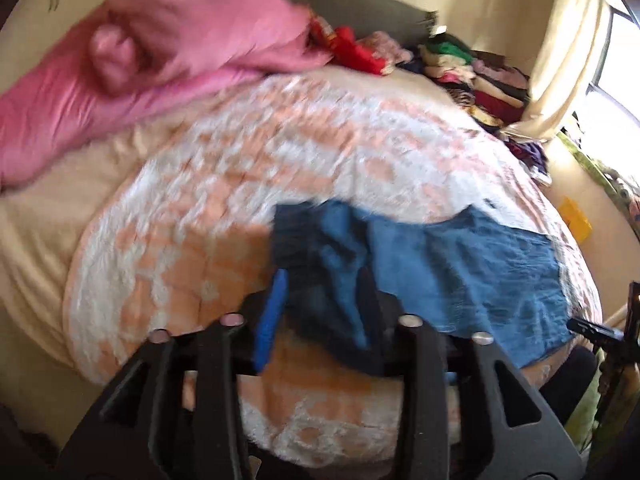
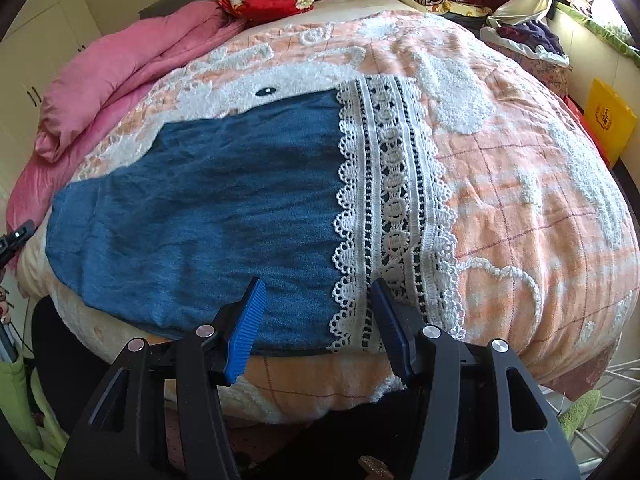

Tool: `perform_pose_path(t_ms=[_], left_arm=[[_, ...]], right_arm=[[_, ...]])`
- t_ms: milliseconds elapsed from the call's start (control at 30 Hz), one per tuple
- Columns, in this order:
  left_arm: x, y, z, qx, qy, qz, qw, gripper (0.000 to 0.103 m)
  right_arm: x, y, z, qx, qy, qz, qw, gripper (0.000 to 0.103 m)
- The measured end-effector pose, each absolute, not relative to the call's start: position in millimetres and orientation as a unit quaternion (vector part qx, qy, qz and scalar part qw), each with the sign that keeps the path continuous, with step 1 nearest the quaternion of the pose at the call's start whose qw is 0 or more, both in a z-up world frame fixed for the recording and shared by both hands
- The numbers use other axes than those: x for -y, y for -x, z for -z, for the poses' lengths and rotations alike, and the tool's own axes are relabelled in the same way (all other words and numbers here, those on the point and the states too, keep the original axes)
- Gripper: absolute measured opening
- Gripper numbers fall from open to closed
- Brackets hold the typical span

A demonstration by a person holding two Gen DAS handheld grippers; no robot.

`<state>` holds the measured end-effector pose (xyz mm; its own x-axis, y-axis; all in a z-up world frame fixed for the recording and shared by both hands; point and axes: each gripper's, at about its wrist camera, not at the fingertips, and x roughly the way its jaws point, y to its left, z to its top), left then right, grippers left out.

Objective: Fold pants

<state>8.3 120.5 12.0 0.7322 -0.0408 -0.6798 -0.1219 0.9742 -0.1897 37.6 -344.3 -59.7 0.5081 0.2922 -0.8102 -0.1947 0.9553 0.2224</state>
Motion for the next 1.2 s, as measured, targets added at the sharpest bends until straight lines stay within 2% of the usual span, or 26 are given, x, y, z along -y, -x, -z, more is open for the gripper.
perform_pose_path(t_ms=[67,133,200,300,467,567,867,933,1100,1133,1167,1200], left_arm=[[-100.5,-11.6,-20.9,-0.363,0.097,0.006,0.927,0.040],[-75.0,-20.7,-20.6,-0.370,0.081,0.045,0.924,0.050],[-48.3,-31.5,-11.7,-0.389,0.069,0.084,0.915,0.051],[-21.1,-43.3,8.2,-0.417,0.044,0.105,0.902,0.058],[0.1,-46.8,53.1,-0.469,-0.058,0.066,0.879,0.061],[-12.3,-41.4,60.6,-0.474,-0.044,0.069,0.876,0.061],[-24.4,-35.7,56.5,-0.467,0.002,0.083,0.880,0.062],[-26.2,-32.4,45.1,-0.460,0.021,0.092,0.883,0.069],[-25.6,-38.2,15.8,-0.430,0.027,0.096,0.897,0.076],[-24.1,-43.6,9.0,-0.424,0.030,0.102,0.899,0.079],[-22.2,-48.9,4.9,-0.421,0.030,0.103,0.901,0.080],[-19.3,-54.4,1.9,-0.419,0.027,0.105,0.902,0.081]], right_arm=[[342.3,-36.6,54.5,-0.468,-0.049,-0.143,0.871,0.054],[337.4,-37.4,48.2,-0.460,-0.048,-0.154,0.873,0.054],[331.1,-39.5,44.3,-0.457,-0.047,-0.163,0.873,0.054],[319.3,-43.7,40.7,-0.454,-0.035,-0.177,0.873,0.054],[307.0,-52.3,50.5,-0.467,-0.015,-0.178,0.866,0.054],[310.6,-54.7,65.5,-0.491,-0.009,-0.153,0.857,0.054],[321.5,-46.8,69.3,-0.485,-0.030,-0.157,0.860,0.054],[324.6,-43.3,63.0,-0.478,-0.039,-0.161,0.863,0.054],[351.1,-44.9,36.6,-0.438,-0.073,-0.152,0.883,0.054],[356.7,-48.0,32.2,-0.431,-0.078,-0.148,0.887,0.056],[362.4,-51.8,28.5,-0.426,-0.083,-0.142,0.889,0.069],[369.8,-57.2,24.2,-0.420,-0.089,-0.133,0.893,0.074]])
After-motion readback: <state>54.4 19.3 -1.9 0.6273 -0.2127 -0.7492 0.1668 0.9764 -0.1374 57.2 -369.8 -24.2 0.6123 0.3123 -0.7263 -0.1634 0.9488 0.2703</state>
